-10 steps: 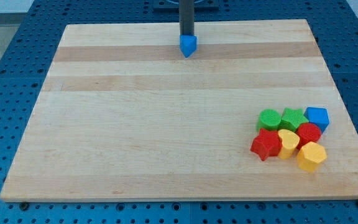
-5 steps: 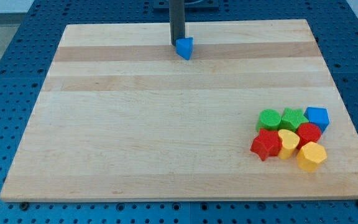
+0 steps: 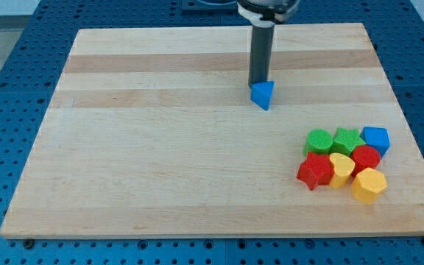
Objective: Push blue triangle to green circle
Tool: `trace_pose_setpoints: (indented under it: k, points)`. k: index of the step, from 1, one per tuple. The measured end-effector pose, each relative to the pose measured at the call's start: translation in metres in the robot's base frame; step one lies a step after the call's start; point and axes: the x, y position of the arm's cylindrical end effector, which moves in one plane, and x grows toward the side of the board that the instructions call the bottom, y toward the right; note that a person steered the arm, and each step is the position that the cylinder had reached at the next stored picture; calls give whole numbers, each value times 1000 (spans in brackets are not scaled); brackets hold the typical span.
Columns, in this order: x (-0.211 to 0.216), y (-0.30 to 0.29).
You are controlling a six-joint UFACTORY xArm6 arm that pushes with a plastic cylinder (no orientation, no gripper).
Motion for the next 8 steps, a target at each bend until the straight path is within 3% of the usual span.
trace_pose_setpoints:
  k: [3, 8]
  points:
    - [61, 23]
    - [100, 26]
